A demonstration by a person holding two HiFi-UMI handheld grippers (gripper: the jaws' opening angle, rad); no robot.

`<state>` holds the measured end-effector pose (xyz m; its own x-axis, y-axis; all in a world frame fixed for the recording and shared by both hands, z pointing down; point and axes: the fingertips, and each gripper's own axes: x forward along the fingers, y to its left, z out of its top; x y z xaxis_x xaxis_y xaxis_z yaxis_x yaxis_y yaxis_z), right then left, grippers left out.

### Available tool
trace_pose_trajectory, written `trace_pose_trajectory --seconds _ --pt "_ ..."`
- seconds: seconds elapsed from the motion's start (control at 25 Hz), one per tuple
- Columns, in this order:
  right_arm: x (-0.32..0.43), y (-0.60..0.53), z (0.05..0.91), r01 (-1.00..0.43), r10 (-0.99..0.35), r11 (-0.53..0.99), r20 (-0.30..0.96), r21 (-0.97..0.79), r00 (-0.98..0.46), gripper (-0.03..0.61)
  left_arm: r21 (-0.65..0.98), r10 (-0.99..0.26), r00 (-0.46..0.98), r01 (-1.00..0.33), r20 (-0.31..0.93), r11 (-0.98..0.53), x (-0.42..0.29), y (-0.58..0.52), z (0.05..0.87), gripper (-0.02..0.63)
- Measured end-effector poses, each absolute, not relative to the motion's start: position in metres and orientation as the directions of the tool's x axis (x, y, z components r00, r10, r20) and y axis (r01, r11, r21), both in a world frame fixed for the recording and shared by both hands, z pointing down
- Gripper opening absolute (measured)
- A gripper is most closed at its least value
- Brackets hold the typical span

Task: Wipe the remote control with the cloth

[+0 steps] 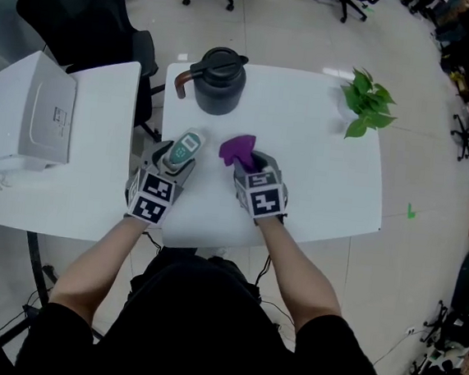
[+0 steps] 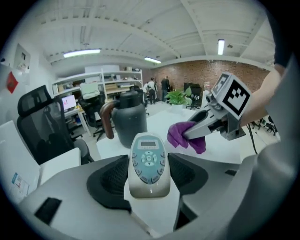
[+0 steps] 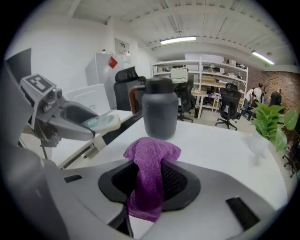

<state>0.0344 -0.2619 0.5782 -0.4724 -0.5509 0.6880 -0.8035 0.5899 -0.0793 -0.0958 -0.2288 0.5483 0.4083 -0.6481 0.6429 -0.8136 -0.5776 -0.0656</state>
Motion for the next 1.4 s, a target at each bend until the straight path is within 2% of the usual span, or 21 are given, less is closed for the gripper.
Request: trace_pose_trajectory --seconds 0.16,0.36,0.6,0.76,1.04,1.24,1.4 --pt "0.029 -0.22 0.513 -0.743 -0.569 0.663 0.586 -0.088 -0.577 0.138 -0.147 -0.672 0.411 -0.779 0.616 -0.61 -0.064 -0.193 0.527 0.259" --pt "0.017 -0.158 0.463 -0.634 -0.525 0.77 0.502 -0.064 -0.688 0.137 -0.237 -0.694 0.411 -0.734 0.592 -0.637 -0.024 -0.143 0.51 0.259" --pt "-0.015 -0.08 0.45 -0.467 -0.35 0.882 0.568 -0.069 -0.745 0.138 -0.305 -0.7 0.438 -0.677 0.564 -0.669 0.006 -0.089 0.494 0.259" --pt "-0.013 -0.066 0.453 -0.486 -0.372 0.874 0.612 -0.023 -0.698 0.137 -0.315 -0.698 0.47 -0.656 0.541 -0.686 0.001 -0.061 0.486 0.258" --pt "0.008 -0.078 0.448 -0.64 -0.515 0.768 0.615 0.024 -0.596 0.137 -0.288 -0.67 0.514 -0.634 0.535 -0.717 -0.026 -0.03 0.483 0.258" --pt "-0.046 -0.025 0.43 -0.526 -0.415 0.85 0.598 -0.013 -0.686 0.137 -0.296 -0.671 0.527 -0.626 0.521 -0.722 -0.04 -0.029 0.478 0.259" --pt "-0.061 -0.012 0.437 -0.503 -0.387 0.864 0.629 -0.007 -0.674 0.137 -0.325 -0.667 0.547 -0.596 0.505 -0.735 -0.041 -0.021 0.472 0.258"
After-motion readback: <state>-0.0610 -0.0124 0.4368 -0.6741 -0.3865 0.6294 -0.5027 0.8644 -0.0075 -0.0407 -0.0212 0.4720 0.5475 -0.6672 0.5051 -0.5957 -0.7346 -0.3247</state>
